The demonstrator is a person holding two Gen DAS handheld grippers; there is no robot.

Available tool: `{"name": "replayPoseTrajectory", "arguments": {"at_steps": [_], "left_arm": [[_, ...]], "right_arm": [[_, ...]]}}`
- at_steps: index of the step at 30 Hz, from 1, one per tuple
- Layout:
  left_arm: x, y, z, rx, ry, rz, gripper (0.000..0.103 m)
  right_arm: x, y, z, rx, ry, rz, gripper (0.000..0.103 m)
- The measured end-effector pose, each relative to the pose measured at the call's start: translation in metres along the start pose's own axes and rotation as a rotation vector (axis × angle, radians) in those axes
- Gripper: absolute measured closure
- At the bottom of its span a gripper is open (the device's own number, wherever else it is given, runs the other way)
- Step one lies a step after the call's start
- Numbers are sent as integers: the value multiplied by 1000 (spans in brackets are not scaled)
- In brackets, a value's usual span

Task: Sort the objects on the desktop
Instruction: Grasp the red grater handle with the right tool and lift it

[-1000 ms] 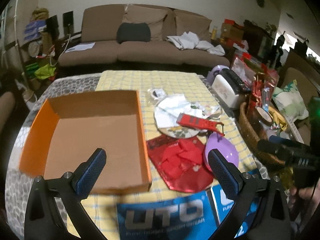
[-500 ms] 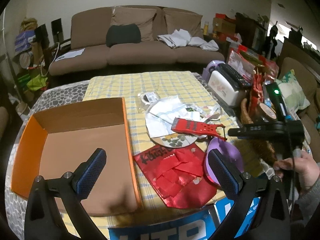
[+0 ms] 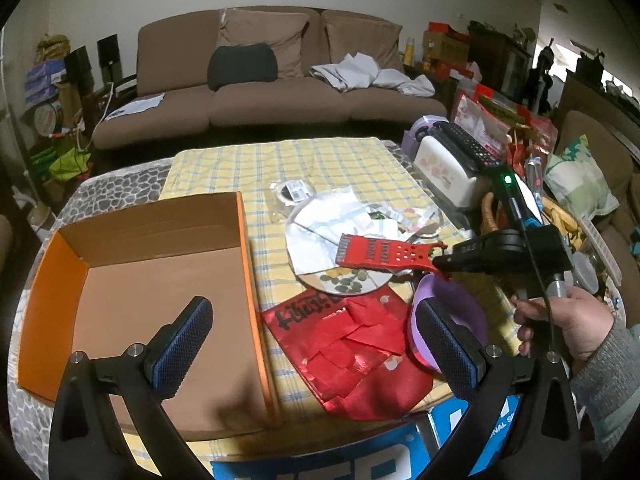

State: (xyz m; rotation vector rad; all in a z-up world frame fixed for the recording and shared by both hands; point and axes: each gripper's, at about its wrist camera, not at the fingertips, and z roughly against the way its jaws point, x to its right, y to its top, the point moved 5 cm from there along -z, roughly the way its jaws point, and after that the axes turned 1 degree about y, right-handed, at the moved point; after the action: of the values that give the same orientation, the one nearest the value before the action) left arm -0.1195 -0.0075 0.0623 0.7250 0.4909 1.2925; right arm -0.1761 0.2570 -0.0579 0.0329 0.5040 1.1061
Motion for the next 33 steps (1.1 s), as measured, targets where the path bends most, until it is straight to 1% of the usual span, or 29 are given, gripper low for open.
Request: {"name": "replayPoseTrajectory", "arguments": {"at_steps": [4,7,9,13,14,16,18,19,20,21,22,23,25,26,27,29,31,33], "left_arm": [[-4,1,3,1,-3,5,0],[-8,1,7,-1,-8,27,0],[-8,2,14,10,-23,36,0],[-5,6,32,52,-73,29,0],[-5,7,36,59,-87,34,0],[-9,8,42,62,-88,53,0],[-13,7,46,55,-99,78,0],[-14,6,47,53,-109,81,0],[-13,5,48,53,-129,73,0],[-13,6,46,45,-132,64,0],[-11,6,44,35,-135,54,0],[-8,6,40,22,-145,47,0],[0,10,30,-8,-163,48,0],[7,14,22,-25,-171,50,0],[13,18,15,-33,-173,47,0],[24,31,-6,-56,-147,40,0],[30,40,-27,-88,-131,51,0],[37,50,-54,-130,-140,53,0]], "right_arm": [[-12,4,26,59,22,43,98],[-28,8,58,102,18,108,98],[-46,11,89,146,13,168,98],[-89,11,150,200,34,283,98],[-100,11,161,208,39,307,98],[-119,7,179,203,48,353,98],[-128,2,191,214,35,373,97],[-125,0,193,220,3,374,95],[-123,-3,189,212,-5,381,86],[-119,-7,183,200,1,389,65],[-115,-12,174,178,2,395,52],[-106,-18,159,153,-17,399,32],[-87,-23,137,130,-63,393,31],[-74,-24,124,115,-70,367,31],[-63,-24,113,97,-53,330,31],[-42,-20,94,74,-13,247,31],[-29,-21,82,76,0,215,31],[-20,-22,72,80,11,206,31]]}}
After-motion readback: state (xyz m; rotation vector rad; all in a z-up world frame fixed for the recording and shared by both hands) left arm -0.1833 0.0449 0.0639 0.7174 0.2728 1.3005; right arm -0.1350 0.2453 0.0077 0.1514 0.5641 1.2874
